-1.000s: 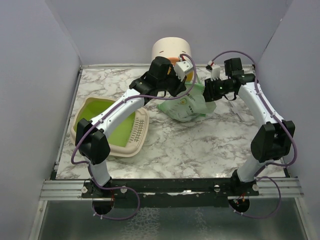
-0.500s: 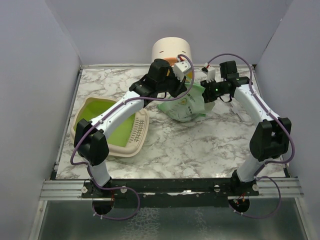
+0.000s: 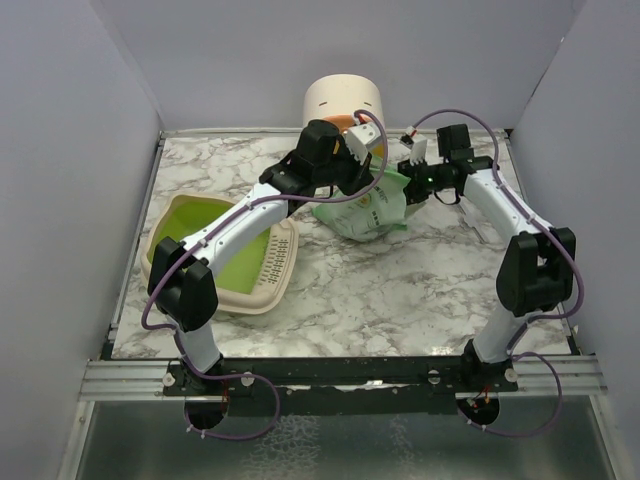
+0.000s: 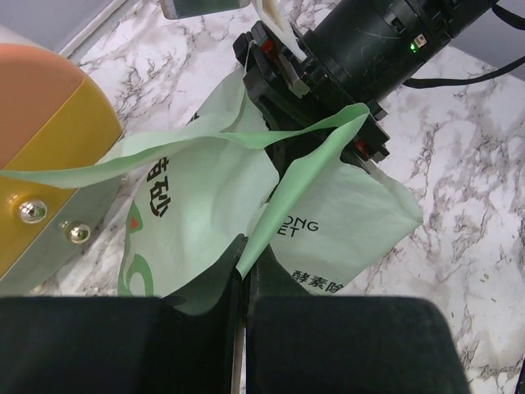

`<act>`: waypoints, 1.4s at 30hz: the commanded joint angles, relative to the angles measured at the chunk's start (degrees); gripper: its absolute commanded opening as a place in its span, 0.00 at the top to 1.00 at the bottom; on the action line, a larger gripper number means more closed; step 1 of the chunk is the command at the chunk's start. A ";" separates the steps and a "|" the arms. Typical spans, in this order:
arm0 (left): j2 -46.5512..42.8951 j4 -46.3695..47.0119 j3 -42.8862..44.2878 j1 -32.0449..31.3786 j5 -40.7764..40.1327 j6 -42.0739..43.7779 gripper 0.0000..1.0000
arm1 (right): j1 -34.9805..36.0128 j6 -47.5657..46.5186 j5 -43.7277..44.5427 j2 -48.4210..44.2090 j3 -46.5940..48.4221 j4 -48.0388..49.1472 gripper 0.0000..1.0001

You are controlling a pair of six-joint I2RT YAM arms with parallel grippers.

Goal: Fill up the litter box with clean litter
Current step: 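Scoop the cat litter from the cat litter bag.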

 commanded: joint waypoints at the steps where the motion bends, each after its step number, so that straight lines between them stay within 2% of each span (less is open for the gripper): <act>1: -2.94 3.41 -0.52 -0.40 2.58 -1.32 1.00 | 1.74 -1.99 8.38 7.94 -5.09 0.15 0.99; 6: -2.73 4.08 -0.41 -0.38 2.83 -2.05 1.00 | 1.69 -1.54 5.21 8.79 -6.86 1.34 0.99; 14: 0.16 3.65 1.58 -0.39 3.91 -2.86 1.00 | 1.69 -2.32 -12.12 7.21 -10.04 1.56 0.99; 20: 0.94 3.70 1.54 -0.39 3.10 -2.87 1.00 | 1.50 -2.26 -19.51 5.12 -10.13 0.53 0.99; 26: 1.64 3.65 1.58 -0.48 2.59 -2.78 1.00 | -0.54 -1.94 -27.85 6.85 -9.52 -0.24 0.99; 30: 1.56 3.24 1.57 -0.48 2.10 -2.55 1.00 | -1.67 -2.31 -31.71 6.82 -9.14 -0.76 0.99; 42: -0.24 0.68 2.47 -0.48 -0.97 -0.41 1.00 | -2.06 -2.17 -35.87 1.81 -5.36 -3.69 0.99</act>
